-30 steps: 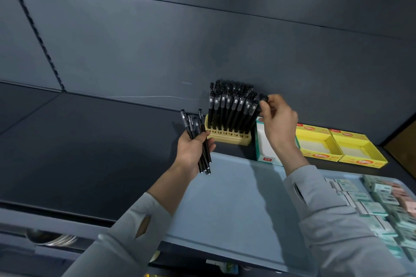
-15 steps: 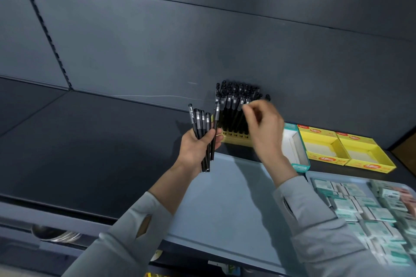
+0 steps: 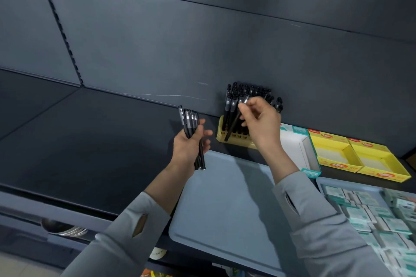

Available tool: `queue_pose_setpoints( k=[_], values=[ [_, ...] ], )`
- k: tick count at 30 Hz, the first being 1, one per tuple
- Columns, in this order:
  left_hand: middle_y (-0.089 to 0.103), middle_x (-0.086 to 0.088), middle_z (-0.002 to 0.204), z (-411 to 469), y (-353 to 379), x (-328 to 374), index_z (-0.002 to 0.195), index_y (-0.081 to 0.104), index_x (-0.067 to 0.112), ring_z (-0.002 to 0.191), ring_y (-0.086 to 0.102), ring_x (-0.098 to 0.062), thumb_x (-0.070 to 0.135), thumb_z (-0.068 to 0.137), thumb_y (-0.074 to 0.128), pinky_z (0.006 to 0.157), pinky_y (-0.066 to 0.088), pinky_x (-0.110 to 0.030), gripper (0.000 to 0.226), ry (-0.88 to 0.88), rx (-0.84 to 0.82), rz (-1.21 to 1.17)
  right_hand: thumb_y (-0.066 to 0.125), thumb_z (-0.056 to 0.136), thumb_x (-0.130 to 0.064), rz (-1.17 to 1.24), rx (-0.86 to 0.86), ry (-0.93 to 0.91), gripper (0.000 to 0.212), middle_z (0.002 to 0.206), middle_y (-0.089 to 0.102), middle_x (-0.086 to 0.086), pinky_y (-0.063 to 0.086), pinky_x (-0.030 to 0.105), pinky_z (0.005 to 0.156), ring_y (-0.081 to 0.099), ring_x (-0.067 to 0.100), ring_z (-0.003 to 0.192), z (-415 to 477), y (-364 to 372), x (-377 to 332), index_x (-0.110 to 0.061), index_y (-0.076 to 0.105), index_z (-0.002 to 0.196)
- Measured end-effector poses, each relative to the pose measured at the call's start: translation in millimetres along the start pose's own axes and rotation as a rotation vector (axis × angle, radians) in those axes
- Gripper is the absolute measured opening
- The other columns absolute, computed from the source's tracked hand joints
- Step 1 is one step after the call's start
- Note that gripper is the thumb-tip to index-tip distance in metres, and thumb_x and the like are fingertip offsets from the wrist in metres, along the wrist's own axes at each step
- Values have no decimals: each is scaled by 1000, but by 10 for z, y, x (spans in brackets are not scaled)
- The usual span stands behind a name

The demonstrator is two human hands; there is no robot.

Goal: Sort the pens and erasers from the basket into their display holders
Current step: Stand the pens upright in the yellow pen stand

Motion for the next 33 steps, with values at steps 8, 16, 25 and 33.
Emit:
queue_pose_setpoints(
  k=[8,16,25,33],
  values=[
    [72,-7,90,92,-102,13,113,42,9,59,47,-12,15,105,39,55,45,-27,11,-50,95,-29,63,91,-34,-161,27,-130,13,74,70,-5,57,44,70,69,18,66,39,147,-39,-22,62,88],
    [69,-6,88,95,-14,-12,117,52,1,68,61,-13,14,101,48,68,58,-27,21,-36,23,-40,66,90,-36,-224,-9,-131,14,76,72,-5,57,42,69,70,18,67,-16,298,71,-23,62,89],
    [72,-5,85,28,233,-54,108,62,-1,74,66,-15,13,99,54,75,57,-28,19,21,-142,28,59,92,-51,-210,5,-73,33,73,67,-7,53,35,71,63,13,72,-204,104,-106,-20,67,85],
    [71,-6,93,8,291,-136,107,69,9,88,68,-16,19,98,56,85,56,-29,19,5,-110,143,63,91,-37,-106,-92,-2,19,68,64,-10,51,30,67,59,6,65,-206,69,32,-23,65,78]
  ],
)
Point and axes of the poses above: each hand's wrist, its own z-axis towards the middle knuckle, its own y-axis out of the palm, x = y × z, the point moved 5 cm from there along z, towards the middle knuckle
